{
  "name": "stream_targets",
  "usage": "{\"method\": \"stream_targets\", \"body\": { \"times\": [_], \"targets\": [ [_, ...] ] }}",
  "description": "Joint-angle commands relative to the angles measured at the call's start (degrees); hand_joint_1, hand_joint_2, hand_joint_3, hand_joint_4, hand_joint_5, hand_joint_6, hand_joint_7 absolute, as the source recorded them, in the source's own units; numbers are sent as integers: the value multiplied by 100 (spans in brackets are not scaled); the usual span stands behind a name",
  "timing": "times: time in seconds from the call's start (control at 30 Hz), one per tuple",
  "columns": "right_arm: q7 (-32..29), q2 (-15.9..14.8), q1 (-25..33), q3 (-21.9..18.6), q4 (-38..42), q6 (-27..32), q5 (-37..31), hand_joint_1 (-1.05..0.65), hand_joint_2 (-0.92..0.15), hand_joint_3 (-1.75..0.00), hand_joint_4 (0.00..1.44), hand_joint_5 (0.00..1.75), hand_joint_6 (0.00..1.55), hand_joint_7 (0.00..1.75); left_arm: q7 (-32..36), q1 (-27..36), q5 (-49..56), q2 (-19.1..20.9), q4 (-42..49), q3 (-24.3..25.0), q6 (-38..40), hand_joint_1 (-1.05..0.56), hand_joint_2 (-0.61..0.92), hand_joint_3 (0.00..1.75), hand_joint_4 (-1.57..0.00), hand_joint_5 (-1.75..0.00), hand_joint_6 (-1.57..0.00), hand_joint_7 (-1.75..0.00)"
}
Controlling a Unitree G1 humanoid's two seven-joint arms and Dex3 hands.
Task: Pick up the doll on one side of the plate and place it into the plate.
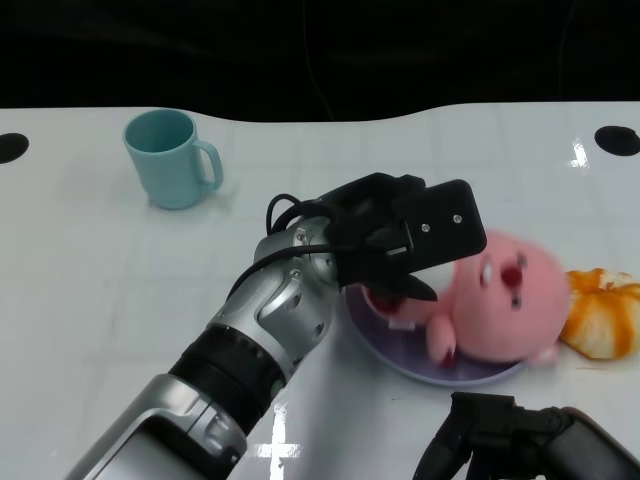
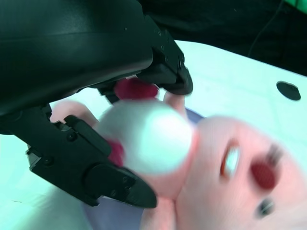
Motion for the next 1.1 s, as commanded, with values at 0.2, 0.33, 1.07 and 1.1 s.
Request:
{"method": "stream_targets", "body": {
  "times": [0.2,0.33,1.07,1.1],
  "targets": [
    [32,-58,21,-148,-19,-23,98,-8,-55,-107,66,153,62,123,-330,-12,515,372,-425,-457,38,-90,92,38,0,0,-3,-2],
    [32,-57,26,-170,12,-57,102,-8,-56,-106,66,153,62,123,-437,106,614,511,-733,-505,65,-90,92,37,0,0,-5,-3],
    [81,-81,-33,-269,127,-123,196,-9,-59,-101,65,154,62,122,-370,2477,-233,1686,-3994,637,-818,-75,92,37,-16,-18,-20,-10],
    [79,-80,-34,-264,125,-118,194,-9,-59,-101,65,154,62,122,-298,2644,-319,1688,-4121,737,-909,-72,92,35,-17,-29,-25,-12]
  ]
}}
